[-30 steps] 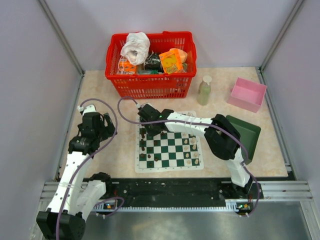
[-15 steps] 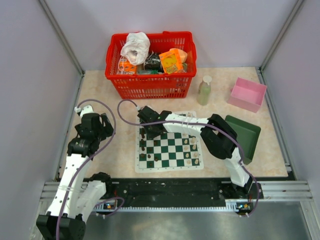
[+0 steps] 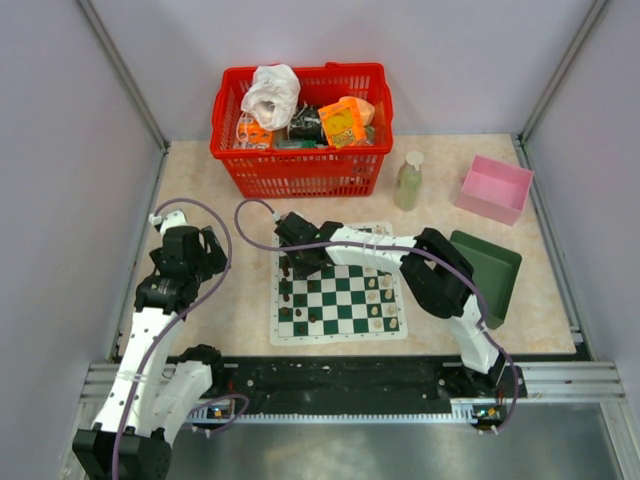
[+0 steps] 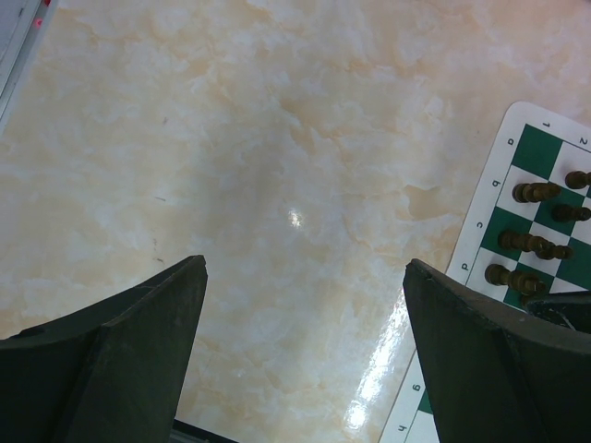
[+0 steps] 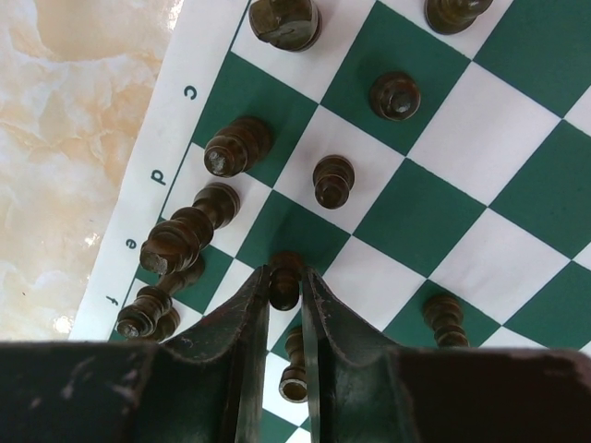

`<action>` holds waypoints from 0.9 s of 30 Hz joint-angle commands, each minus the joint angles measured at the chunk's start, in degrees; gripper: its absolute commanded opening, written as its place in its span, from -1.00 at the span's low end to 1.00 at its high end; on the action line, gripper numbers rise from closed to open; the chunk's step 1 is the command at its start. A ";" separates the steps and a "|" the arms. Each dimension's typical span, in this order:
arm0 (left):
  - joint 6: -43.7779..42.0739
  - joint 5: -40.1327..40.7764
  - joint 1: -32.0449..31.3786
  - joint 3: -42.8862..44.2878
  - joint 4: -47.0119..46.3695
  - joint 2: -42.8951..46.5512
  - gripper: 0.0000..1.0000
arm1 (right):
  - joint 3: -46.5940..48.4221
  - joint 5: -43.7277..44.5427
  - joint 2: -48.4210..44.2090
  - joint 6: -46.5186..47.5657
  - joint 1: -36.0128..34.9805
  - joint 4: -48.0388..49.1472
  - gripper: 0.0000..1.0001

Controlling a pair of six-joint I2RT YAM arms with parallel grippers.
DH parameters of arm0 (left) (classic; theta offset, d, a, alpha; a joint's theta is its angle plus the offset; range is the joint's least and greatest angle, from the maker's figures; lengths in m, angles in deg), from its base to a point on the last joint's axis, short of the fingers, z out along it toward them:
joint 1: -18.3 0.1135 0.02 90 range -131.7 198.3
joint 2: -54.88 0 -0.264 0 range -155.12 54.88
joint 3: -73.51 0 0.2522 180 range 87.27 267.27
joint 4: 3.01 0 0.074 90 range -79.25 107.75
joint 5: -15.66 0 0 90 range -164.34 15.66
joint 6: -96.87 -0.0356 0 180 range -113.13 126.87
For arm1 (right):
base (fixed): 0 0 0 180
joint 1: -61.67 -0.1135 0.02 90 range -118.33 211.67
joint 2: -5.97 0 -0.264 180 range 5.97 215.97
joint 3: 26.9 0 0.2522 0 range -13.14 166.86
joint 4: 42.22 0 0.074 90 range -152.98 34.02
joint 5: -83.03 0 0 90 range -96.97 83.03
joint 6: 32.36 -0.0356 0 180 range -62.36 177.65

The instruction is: Set up the chess pieces on the board

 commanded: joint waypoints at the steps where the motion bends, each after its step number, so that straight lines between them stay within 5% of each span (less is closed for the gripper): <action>1: 0.73 0.46 -0.06 0.42 -0.76 0.48 0.86 | 2.59 -0.77 1.26 -0.52 -0.80 1.78 -0.60; 27: 0.73 0.19 -0.06 0.42 -0.94 0.48 0.86 | 2.59 3.27 1.25 -1.05 -0.80 1.26 -0.66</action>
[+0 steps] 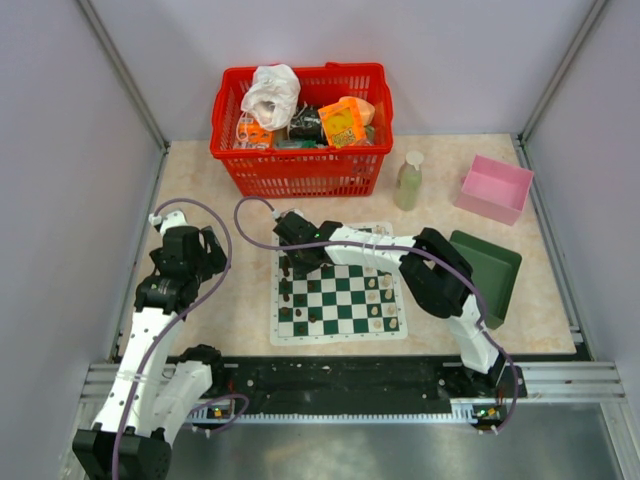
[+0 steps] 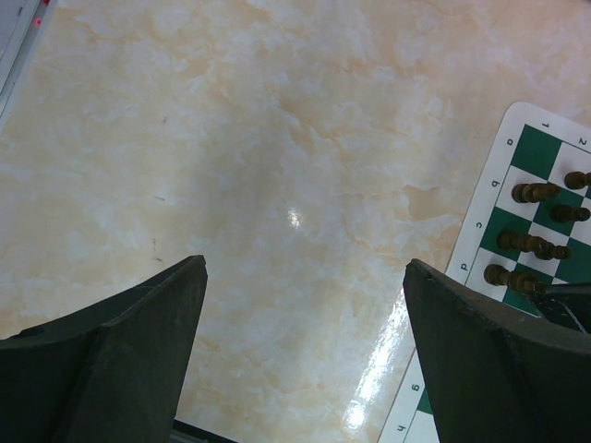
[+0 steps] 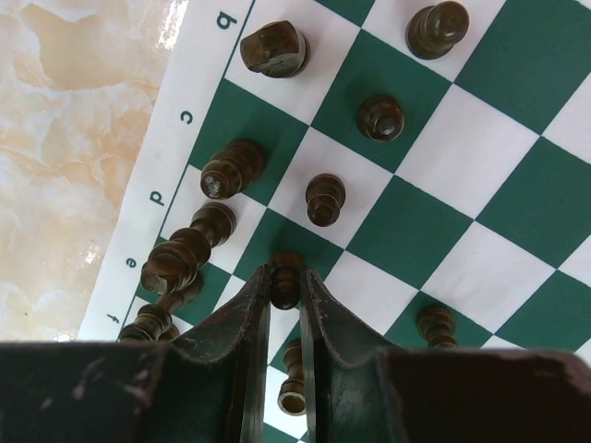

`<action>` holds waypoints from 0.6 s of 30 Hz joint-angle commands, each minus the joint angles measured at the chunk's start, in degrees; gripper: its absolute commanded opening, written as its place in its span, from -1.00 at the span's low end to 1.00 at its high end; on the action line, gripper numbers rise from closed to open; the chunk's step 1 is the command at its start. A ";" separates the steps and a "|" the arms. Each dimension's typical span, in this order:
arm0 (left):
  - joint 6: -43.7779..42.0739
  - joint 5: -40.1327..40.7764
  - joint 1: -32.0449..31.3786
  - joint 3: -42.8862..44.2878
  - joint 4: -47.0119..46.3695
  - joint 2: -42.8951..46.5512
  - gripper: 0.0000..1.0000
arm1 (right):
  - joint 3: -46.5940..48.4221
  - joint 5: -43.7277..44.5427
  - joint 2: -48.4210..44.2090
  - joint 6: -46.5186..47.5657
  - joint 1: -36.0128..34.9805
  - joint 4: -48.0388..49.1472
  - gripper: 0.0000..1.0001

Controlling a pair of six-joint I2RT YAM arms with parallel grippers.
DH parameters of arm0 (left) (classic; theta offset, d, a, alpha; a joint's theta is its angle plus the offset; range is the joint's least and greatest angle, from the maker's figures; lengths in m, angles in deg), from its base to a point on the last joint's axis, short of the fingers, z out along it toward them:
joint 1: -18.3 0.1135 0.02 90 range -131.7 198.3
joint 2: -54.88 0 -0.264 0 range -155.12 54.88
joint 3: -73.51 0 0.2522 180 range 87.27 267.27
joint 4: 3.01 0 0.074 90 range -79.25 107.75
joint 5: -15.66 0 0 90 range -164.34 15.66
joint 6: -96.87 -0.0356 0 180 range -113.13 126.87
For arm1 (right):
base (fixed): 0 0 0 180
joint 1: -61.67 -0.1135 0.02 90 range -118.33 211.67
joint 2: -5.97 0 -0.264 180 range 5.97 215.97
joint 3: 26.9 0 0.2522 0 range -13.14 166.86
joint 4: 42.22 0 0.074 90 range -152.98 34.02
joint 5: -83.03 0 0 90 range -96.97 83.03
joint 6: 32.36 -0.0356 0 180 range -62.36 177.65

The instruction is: Set up the chess pieces on the board

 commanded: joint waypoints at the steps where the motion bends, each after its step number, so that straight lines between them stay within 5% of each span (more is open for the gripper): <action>1: 0.56 0.21 -0.06 0.42 -0.94 0.37 0.86 | 1.85 1.68 0.71 -0.39 -0.80 0.45 -0.66; 18: 0.56 0.74 -0.06 0.42 -0.76 0.81 0.86 | 2.64 -1.05 -2.80 -0.13 -0.80 -0.17 -0.37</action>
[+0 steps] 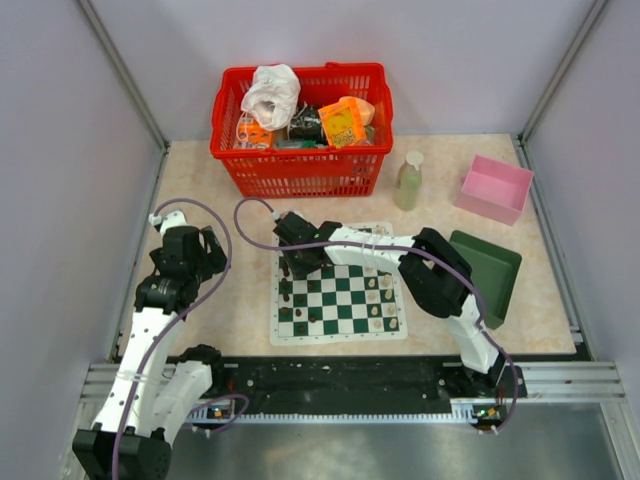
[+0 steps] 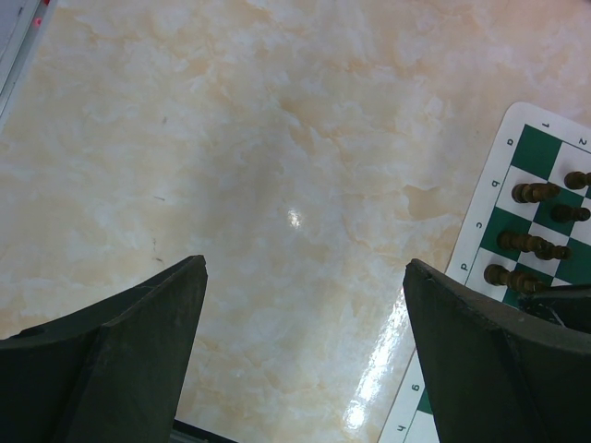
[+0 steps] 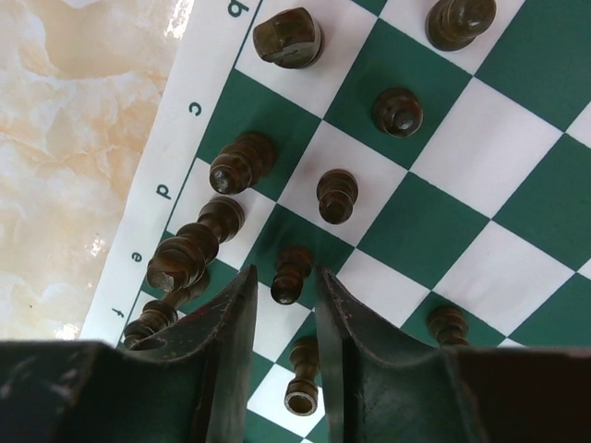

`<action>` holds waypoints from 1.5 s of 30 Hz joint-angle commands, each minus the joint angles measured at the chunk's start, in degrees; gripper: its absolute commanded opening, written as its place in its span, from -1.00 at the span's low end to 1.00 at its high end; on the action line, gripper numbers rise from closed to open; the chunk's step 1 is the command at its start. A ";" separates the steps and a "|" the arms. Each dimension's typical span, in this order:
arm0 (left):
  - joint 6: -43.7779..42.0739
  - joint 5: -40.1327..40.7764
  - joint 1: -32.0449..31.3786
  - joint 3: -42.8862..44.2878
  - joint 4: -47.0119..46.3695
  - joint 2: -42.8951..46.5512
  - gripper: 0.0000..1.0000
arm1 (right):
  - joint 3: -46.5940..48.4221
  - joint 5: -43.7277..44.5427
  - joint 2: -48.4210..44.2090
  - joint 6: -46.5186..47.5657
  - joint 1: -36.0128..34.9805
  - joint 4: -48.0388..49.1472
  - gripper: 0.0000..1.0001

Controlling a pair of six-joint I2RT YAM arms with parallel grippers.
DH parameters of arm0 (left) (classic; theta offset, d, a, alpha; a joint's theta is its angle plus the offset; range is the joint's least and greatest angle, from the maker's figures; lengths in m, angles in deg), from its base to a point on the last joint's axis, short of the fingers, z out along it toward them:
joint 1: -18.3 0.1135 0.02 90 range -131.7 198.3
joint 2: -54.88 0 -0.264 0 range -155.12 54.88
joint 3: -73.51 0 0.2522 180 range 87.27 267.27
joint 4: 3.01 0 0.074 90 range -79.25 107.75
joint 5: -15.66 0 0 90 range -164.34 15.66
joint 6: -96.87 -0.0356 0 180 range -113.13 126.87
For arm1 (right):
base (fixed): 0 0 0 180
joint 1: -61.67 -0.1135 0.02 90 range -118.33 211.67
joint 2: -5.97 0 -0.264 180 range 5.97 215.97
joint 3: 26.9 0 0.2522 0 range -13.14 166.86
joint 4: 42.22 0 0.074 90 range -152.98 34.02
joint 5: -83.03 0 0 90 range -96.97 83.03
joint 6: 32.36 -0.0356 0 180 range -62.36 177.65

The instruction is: Set up the chess pieces on the board

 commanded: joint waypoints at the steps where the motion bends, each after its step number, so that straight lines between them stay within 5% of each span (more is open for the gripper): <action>1: 0.56 0.83 -0.06 0.42 -0.67 0.90 0.86 | 2.82 1.09 -3.94 0.18 -0.80 -0.47 -0.32; 6: 0.65 1.27 -0.06 0.42 -0.67 1.25 0.86 | 2.38 2.94 -9.74 1.50 -0.36 -2.14 -0.12; 17: 0.73 1.27 -0.06 0.42 -0.58 0.99 0.86 | -6.93 2.07 -19.06 0.10 -0.36 -2.32 -0.11; 45: 0.73 1.01 -0.06 0.42 -0.58 0.72 0.85 | -8.34 -0.05 -8.70 -2.54 -1.33 -1.01 -0.33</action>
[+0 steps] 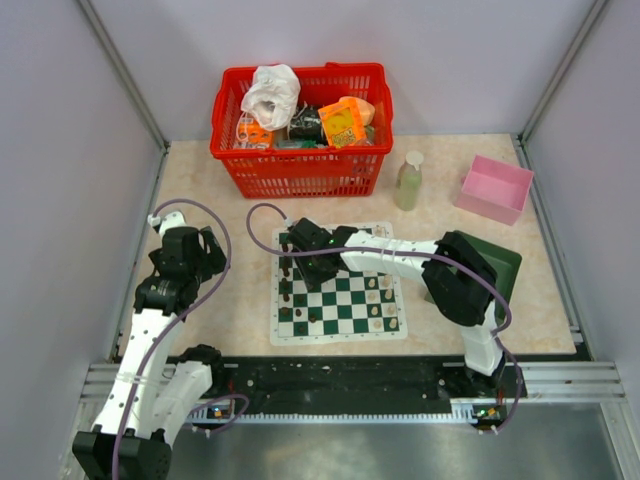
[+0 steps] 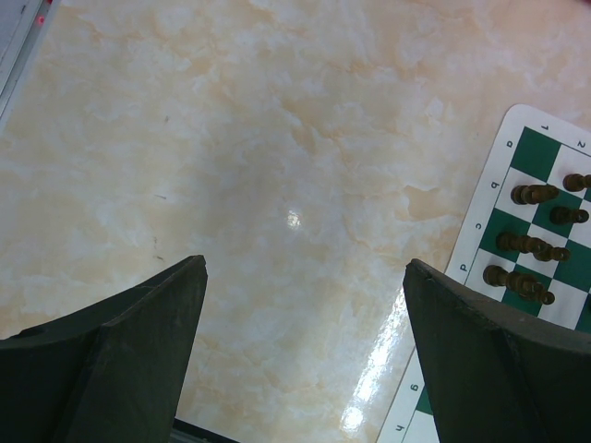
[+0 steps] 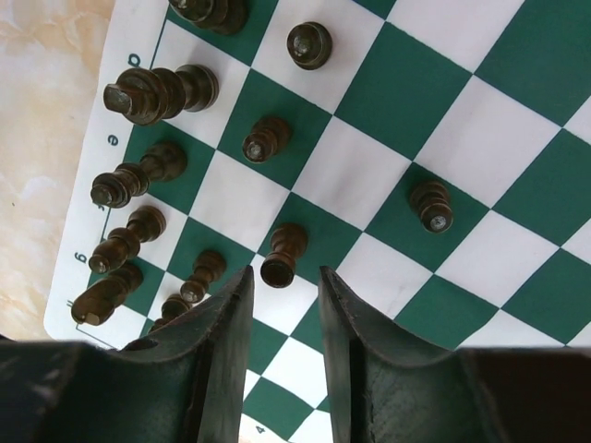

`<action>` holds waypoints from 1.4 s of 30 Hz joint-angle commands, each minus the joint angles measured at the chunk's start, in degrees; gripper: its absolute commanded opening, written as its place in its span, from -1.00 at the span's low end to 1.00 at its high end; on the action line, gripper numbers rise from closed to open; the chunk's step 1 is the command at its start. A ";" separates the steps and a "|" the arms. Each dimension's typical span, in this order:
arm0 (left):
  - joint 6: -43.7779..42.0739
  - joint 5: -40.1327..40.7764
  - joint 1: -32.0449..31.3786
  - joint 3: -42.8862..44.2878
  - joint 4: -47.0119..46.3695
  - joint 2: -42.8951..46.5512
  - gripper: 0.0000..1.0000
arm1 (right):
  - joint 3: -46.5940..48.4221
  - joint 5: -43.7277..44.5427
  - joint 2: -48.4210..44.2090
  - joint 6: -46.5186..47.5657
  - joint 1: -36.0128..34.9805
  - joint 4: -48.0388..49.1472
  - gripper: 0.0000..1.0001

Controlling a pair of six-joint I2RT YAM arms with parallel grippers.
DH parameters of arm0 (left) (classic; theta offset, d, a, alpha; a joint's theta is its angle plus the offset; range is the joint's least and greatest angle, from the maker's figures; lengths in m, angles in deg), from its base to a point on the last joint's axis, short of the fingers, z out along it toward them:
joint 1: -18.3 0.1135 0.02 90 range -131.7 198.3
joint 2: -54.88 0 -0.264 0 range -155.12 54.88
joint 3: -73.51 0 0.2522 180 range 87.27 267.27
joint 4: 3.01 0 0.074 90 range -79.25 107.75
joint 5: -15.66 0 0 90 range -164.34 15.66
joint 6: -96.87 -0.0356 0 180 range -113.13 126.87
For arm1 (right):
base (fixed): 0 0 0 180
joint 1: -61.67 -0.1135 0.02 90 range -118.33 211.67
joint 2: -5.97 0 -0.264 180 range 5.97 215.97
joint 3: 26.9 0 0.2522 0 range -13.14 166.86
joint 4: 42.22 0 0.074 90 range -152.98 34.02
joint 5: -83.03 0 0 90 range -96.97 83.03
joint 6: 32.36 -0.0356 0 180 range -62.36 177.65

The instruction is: Set up the chess pieces on the board

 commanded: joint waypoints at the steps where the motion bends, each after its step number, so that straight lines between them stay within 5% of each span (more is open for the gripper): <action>1: 0.30 0.72 -0.06 0.42 -0.91 0.33 0.85 | 1.29 1.53 0.44 -0.60 -0.78 2.01 -0.34; 35: 0.21 0.28 -0.06 0.42 -1.09 -0.11 0.85 | 1.21 0.04 1.76 -0.07 -0.69 3.33 -0.46; 42: 0.21 0.19 -0.06 0.33 -1.09 -0.29 0.85 | 1.56 0.65 0.53 0.02 -0.69 3.33 -0.35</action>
